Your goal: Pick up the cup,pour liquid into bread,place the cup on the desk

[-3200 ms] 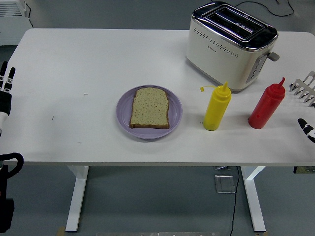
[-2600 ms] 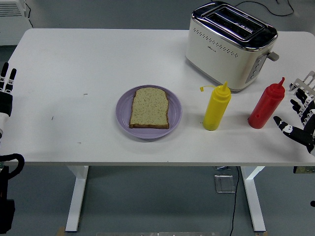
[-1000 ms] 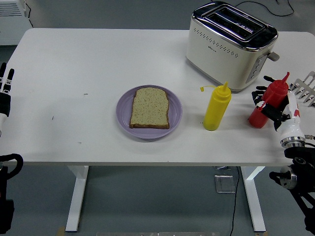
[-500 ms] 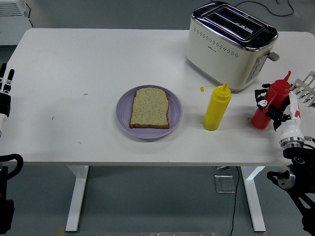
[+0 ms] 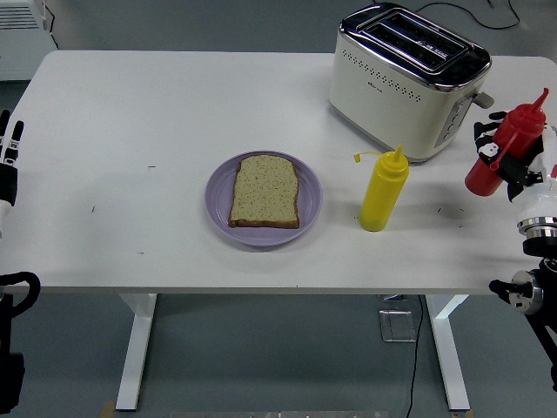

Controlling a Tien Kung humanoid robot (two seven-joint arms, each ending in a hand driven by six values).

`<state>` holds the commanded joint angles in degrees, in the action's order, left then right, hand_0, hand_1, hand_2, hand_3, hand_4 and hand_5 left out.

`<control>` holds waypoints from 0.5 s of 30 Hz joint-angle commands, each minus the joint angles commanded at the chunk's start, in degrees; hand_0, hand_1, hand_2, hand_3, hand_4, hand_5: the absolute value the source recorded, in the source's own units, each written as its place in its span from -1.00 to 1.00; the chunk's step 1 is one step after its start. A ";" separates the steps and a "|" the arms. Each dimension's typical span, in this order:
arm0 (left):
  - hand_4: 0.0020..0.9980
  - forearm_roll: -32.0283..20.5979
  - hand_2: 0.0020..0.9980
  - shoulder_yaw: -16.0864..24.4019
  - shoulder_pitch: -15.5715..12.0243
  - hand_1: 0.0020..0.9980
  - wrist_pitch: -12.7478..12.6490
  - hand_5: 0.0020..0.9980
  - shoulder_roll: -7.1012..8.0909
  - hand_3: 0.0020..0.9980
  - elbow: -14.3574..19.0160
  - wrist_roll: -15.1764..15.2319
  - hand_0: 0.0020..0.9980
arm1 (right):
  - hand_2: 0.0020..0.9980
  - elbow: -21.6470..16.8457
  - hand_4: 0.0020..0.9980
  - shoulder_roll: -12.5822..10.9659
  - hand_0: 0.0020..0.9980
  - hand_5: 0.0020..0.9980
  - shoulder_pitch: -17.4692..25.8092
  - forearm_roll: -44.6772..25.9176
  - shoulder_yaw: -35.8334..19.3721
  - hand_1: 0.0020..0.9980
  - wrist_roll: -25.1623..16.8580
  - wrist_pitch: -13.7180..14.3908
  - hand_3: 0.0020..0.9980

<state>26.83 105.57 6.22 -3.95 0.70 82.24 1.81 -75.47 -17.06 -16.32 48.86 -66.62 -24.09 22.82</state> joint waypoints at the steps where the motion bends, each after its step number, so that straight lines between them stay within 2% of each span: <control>1: 0.02 0.00 0.48 0.00 0.00 0.49 0.00 0.99 0.00 0.40 0.00 0.00 0.58 | -0.38 -0.15 0.33 -0.08 -0.88 -1.00 -0.05 0.26 -0.06 -0.61 0.13 -0.03 -0.28; 5: 0.02 0.01 0.48 -0.04 0.00 0.49 0.02 0.99 -0.02 0.40 0.00 0.02 0.58 | -0.38 -2.80 0.33 -3.24 -0.88 -1.00 -3.47 7.37 -0.20 -0.61 5.28 -2.60 -0.28; 6: 0.02 0.00 0.48 -0.05 -0.02 0.49 0.02 0.99 -0.03 0.40 -0.01 0.02 0.59 | -0.39 -3.24 0.24 -3.84 -0.89 -1.00 -4.37 9.58 -0.12 -0.63 6.50 -2.76 -0.29; 8: 0.02 0.00 0.48 -0.04 -0.11 0.49 0.00 0.99 -0.05 0.40 -0.03 0.03 0.59 | -0.39 -3.97 0.24 -5.09 -0.89 -1.00 -7.35 13.91 0.50 -0.63 9.42 -2.57 -0.29; 11: 0.02 0.00 0.48 0.03 -0.22 0.49 -0.02 0.99 -0.06 0.40 -0.04 0.06 0.59 | -0.39 -3.70 0.24 -5.96 -0.89 -1.00 -11.79 21.02 2.08 -0.63 13.26 -1.96 -0.29; 12: 0.01 0.00 0.48 0.06 -0.27 0.49 -0.02 0.99 -0.07 0.40 -0.05 0.06 0.59 | -0.41 -3.05 0.16 -6.20 -0.89 -1.00 -14.03 23.63 3.28 -0.71 14.92 -1.85 -0.30; 14: 0.01 0.00 0.48 0.07 -0.29 0.49 -0.02 0.99 -0.08 0.40 -0.05 0.06 0.59 | -0.41 -2.69 0.16 -6.30 -0.89 -1.00 -15.37 27.36 3.83 -0.71 15.73 -1.83 -0.30; 15: 0.01 0.01 0.48 0.08 -0.31 0.49 -0.02 0.99 -0.08 0.40 -0.05 0.06 0.59 | -0.41 -2.02 0.16 -6.41 -0.89 -1.00 -17.37 29.88 5.12 -0.71 16.94 -1.90 -0.30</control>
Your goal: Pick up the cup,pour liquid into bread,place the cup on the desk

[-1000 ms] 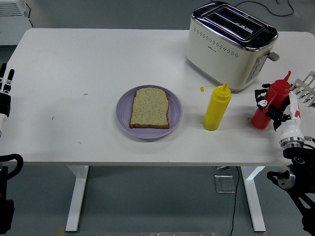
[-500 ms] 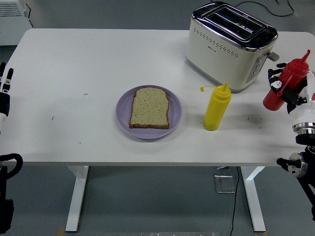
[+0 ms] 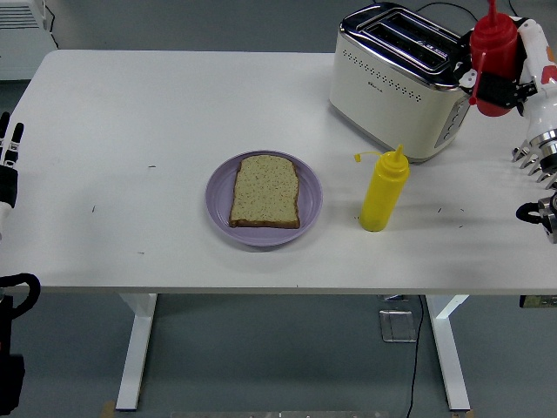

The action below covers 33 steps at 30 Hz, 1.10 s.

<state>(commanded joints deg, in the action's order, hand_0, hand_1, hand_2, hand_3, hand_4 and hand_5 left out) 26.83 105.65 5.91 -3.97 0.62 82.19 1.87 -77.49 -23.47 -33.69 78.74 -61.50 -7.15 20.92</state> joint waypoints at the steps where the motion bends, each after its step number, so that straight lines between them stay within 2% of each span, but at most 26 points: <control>1: 0.01 0.01 0.48 0.01 -0.03 0.49 0.01 0.99 0.00 0.40 0.01 0.00 0.59 | -0.41 0.45 0.16 -0.05 -0.89 -1.00 -1.25 1.68 0.83 -0.71 0.79 -0.12 -0.30; 2: 0.01 0.02 0.48 0.03 -0.07 0.49 0.02 0.99 -0.01 0.40 0.02 0.00 0.59 | -0.41 0.89 0.16 -0.08 -0.89 -1.00 -3.16 3.94 2.13 -0.71 2.07 -0.27 -0.30; 3: 0.02 0.03 0.48 0.09 -0.17 0.49 0.01 0.99 -0.03 0.40 0.01 0.01 0.59 | -0.42 1.58 0.04 0.07 -0.88 -0.97 -5.05 6.21 3.65 -0.72 3.37 -0.67 -0.32; 6: 0.02 0.04 0.48 0.14 -0.29 0.49 0.01 0.99 -0.01 0.40 -0.02 0.00 0.59 | -0.42 2.68 0.04 0.53 -0.88 -0.97 -10.70 12.55 7.64 -0.72 6.17 -1.06 -0.32; 10: 0.01 0.03 0.48 0.33 -0.32 0.49 0.00 0.98 0.02 0.40 -0.02 0.01 0.59 | -0.43 3.48 0.00 1.26 -0.87 -0.94 -15.71 19.24 11.92 -0.74 9.22 -1.62 -0.32; 16: 0.01 0.01 0.49 0.60 -0.29 0.50 0.01 0.98 0.08 0.40 -0.01 0.01 0.60 | -0.43 4.39 -0.05 3.53 -0.87 -0.92 -21.88 31.26 18.64 -0.74 14.01 -4.41 -0.33; 20: 0.01 -0.01 0.49 0.70 -0.39 0.50 -0.01 0.98 0.12 0.40 -0.02 0.02 0.60 | -0.43 5.07 -0.05 4.59 -0.87 -0.92 -23.52 40.26 22.59 -0.74 15.03 -5.16 -0.33; 24: 0.02 -0.02 0.49 0.73 -0.29 0.50 0.03 0.99 0.03 0.40 -0.01 -0.01 0.60 | -0.44 6.94 -0.07 5.26 -0.85 -0.91 -24.71 48.70 27.97 -0.75 14.34 -7.97 -0.34; 26: 0.02 0.00 0.49 0.84 -0.26 0.50 0.03 0.99 0.04 0.40 0.02 0.00 0.60 | -0.44 7.24 -0.07 5.15 -0.85 -0.91 -24.58 51.26 26.75 -0.75 14.16 -7.94 -0.34; 33: 0.01 0.00 0.49 1.16 -0.40 0.50 -0.03 0.98 0.16 0.40 -0.02 0.02 0.59 | -0.45 5.54 -0.11 4.19 -0.86 -0.89 -24.97 51.26 21.76 -0.75 13.96 -7.23 -0.34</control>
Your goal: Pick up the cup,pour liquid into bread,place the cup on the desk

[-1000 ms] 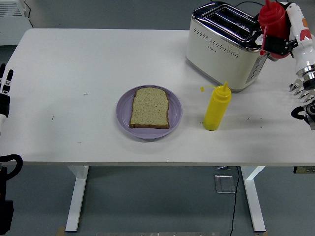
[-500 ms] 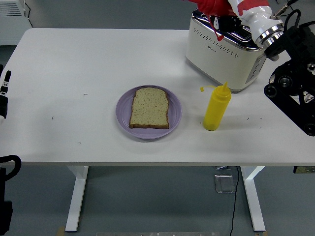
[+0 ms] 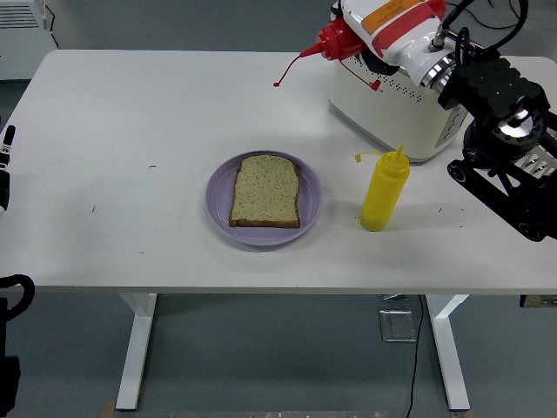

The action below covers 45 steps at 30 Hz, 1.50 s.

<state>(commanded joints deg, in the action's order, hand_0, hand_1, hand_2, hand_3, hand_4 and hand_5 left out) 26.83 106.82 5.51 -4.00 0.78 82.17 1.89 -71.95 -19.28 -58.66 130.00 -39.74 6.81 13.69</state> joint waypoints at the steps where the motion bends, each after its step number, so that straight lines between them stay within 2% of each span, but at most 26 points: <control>1: 0.01 0.00 0.49 -0.07 0.05 0.50 0.02 0.98 0.00 0.40 0.00 -0.01 0.59 | -0.45 -0.27 -0.11 0.09 -0.86 -0.89 0.11 -0.25 -0.53 -0.75 -0.07 0.23 -0.34; 4: 0.01 0.00 0.49 -0.19 0.12 0.50 0.04 0.98 -0.01 0.40 0.00 -0.02 0.59 | -0.45 -0.30 -0.11 0.38 -0.86 -0.89 0.44 -0.81 -0.12 -0.75 -0.12 0.70 -0.34; 10: 0.01 0.00 0.49 -0.17 0.18 0.49 0.05 0.98 -0.07 0.41 0.00 -0.03 0.59 | -0.45 2.33 -0.11 1.04 -0.86 -0.90 1.42 -1.77 5.64 -0.75 -0.33 -0.42 -0.35; 20: 0.02 0.00 0.49 0.03 0.12 0.49 0.02 0.99 -0.01 0.41 -0.01 -0.02 0.58 | -0.46 0.11 -0.13 0.71 -0.85 -0.90 0.49 0.00 -0.61 -0.75 -0.11 1.01 -0.35; 25: 0.02 0.01 0.49 0.00 0.15 0.48 0.02 0.99 0.01 0.40 -0.02 -0.01 0.58 | -0.46 1.71 -0.12 1.13 -0.85 -0.90 0.47 -0.66 3.40 -0.75 -0.04 0.63 -0.35; 28: 0.02 -0.01 0.49 -0.23 0.25 0.48 0.06 0.99 -0.12 0.40 -0.03 -0.04 0.58 | -0.46 3.95 -0.12 2.22 -0.85 -0.90 1.63 -1.41 6.03 -0.75 -0.21 0.58 -0.35; 38: 0.02 0.00 0.48 -0.31 -0.04 0.48 0.03 1.00 -0.10 0.40 -0.06 -0.02 0.57 | -0.46 1.03 -0.11 2.35 -0.85 -0.90 2.22 -0.13 -0.27 -0.75 0.29 3.19 -0.35; 41: 0.02 0.01 0.48 -0.36 -0.11 0.48 0.01 1.00 -0.10 0.40 -0.05 0.00 0.57 | -0.46 -0.94 -0.11 2.27 -0.85 -0.90 3.38 -5.08 -2.98 -0.75 -0.16 4.76 -0.35; 43: 0.03 0.01 0.49 -0.40 -0.15 0.48 -0.01 1.00 -0.09 0.41 -0.06 0.01 0.58 | -0.46 -1.95 -0.11 2.28 -0.85 -0.91 3.60 -9.06 -4.92 -0.75 -0.42 3.67 -0.35; 45: 0.03 0.00 0.49 -0.44 -0.16 0.48 -0.01 1.00 -0.09 0.41 -0.06 0.00 0.58 | -0.46 -3.04 -0.11 1.98 -0.85 -0.91 4.37 -13.82 -5.96 -0.75 -0.40 5.65 -0.35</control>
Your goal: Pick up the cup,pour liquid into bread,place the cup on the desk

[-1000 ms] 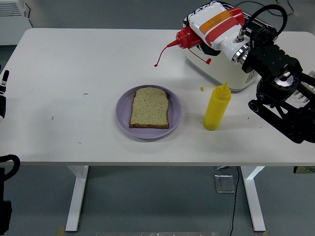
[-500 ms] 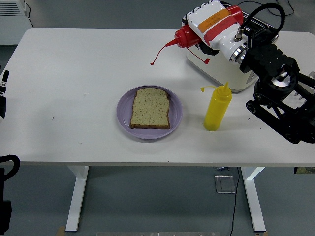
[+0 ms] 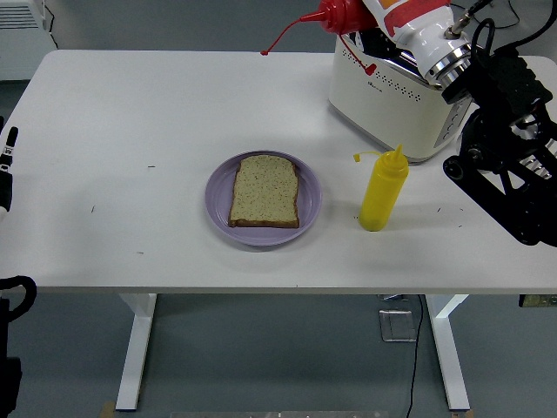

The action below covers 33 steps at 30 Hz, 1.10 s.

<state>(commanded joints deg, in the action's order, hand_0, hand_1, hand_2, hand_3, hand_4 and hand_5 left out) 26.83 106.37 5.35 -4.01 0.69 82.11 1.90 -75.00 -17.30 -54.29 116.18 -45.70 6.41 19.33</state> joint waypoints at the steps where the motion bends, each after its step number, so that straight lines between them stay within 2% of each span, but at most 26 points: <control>1: 0.03 -0.01 0.49 -0.10 -0.01 0.48 0.01 1.00 0.01 0.41 -0.01 -0.01 0.58 | -0.46 -1.11 -0.11 -0.19 -0.85 -0.91 0.55 -2.61 -1.53 -0.75 -0.02 0.68 -0.35; 5: 0.02 -0.01 0.49 -0.19 -0.02 0.48 -0.01 1.00 0.00 0.41 -0.02 0.00 0.58 | -0.46 -3.46 -0.08 -0.72 -0.84 -0.95 2.15 -11.64 -5.26 -0.75 -0.81 1.05 -0.34; 8: 0.02 -0.01 0.49 -0.23 -0.04 0.48 -0.01 1.00 0.04 0.41 0.01 0.00 0.58 | -0.46 -5.19 -0.08 -1.23 -0.84 -0.95 4.41 -19.09 -11.18 -0.75 -2.94 0.54 -0.34; 9: 0.03 -0.02 0.49 -0.19 -0.04 0.49 -0.02 1.00 0.01 0.41 0.01 0.02 0.58 | -0.46 -5.49 0.00 -1.38 -0.84 -1.00 5.49 -21.33 -13.16 -0.74 -3.53 0.25 -0.35; 13: 0.03 -0.05 0.49 -0.10 0.00 0.49 -0.04 1.00 -0.04 0.41 0.02 0.01 0.58 | -0.46 -4.84 0.00 -1.58 -0.84 -1.00 8.77 -31.01 -20.50 -0.74 -4.61 0.68 -0.35; 15: 0.02 -0.08 0.48 -0.02 0.07 0.49 -0.07 1.00 -0.08 0.40 0.03 0.00 0.58 | -0.45 -3.71 0.05 -1.77 -0.83 -1.00 10.85 -35.85 -23.22 -0.72 -7.69 2.35 -0.35; 17: 0.02 -0.09 0.48 0.06 0.10 0.49 -0.07 1.00 -0.10 0.40 0.04 -0.01 0.58 | -0.45 -2.98 0.05 -2.14 -0.83 -1.00 12.64 -40.69 -24.54 -0.72 -10.44 3.59 -0.35; 21: 0.02 -0.09 0.49 0.20 0.07 0.49 -0.11 1.00 -0.13 0.40 -0.01 -0.01 0.58 | -0.45 -2.72 0.05 -2.83 -0.83 -1.00 15.32 -50.38 -25.39 -0.72 -12.98 4.12 -0.34; 26: 0.02 -0.10 0.49 0.01 0.21 0.49 -0.07 1.00 -0.17 0.40 -0.04 -0.05 0.58 | -0.45 -3.09 0.05 -3.07 -0.83 -1.00 17.48 -62.29 -25.96 -0.72 -15.01 4.07 -0.34; 33: 0.02 -0.09 0.49 -0.03 0.32 0.49 -0.06 1.00 -0.20 0.40 -0.03 -0.02 0.58 | -0.45 -4.33 0.00 -4.19 -0.81 -1.00 22.76 -79.80 -26.66 -0.70 -17.55 4.50 -0.34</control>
<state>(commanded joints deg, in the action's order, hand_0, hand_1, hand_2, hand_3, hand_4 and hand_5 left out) 26.74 106.35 5.67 -4.07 0.49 82.08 1.88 -79.33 -21.49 -31.53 36.39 -72.36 -11.14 23.83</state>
